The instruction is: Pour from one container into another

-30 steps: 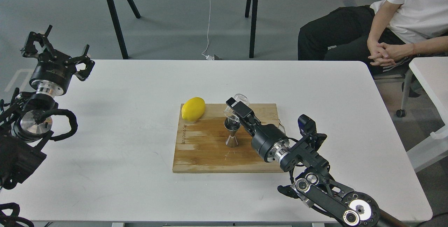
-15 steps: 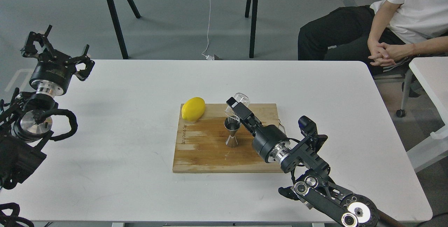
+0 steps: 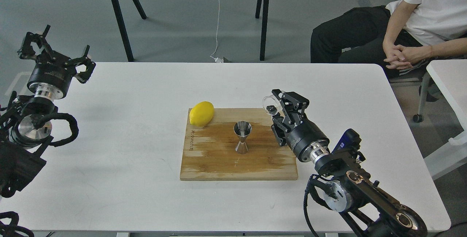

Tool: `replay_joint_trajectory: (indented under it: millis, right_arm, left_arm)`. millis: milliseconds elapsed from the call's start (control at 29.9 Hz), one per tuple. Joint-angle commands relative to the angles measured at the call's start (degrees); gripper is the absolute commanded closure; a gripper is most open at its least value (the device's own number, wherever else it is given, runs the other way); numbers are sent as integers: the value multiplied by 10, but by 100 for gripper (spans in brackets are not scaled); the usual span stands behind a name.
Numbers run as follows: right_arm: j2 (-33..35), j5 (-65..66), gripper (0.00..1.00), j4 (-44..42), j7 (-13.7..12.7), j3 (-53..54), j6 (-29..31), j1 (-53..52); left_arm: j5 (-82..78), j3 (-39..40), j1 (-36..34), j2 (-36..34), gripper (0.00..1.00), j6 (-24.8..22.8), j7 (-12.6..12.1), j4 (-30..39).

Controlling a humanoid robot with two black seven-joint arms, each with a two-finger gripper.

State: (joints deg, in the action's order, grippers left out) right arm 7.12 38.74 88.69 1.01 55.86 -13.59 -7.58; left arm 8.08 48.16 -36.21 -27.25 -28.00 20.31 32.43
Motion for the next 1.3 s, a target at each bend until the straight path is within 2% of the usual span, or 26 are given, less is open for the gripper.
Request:
replay_joint_trajectory:
  millis: [0,134,234,502,702,869,1271]
  right_arm:
    - [8,-139,62,-3,-17,68,11,19]
    - [12,-305,62,-33,-42,125,37,29]
    - [11,-388,61,-79,-51,161,58,30]
    - [9,-568,60,-201,-52,189,140,39]
    - [9,-587,60,-257,-58,189,207,55]
    - [9,-587,60,-311,-74,187,269,56]
    - [10,-587,51,-330,-74,188,277,52]
  left_arm:
    - [-1,1,0,1,0,0,0,0]
    - [0,2,0,2,0,0,0,1]
    - [0,6,0,2,0,0,0,1]
    - [0,11,-1,8,0,0,0,6]
    - [1,20,7,4,0,0,14,7]
    - [1,24,10,4,0,0,14,7]
    - [0,25,1,0,0,0,9,7]
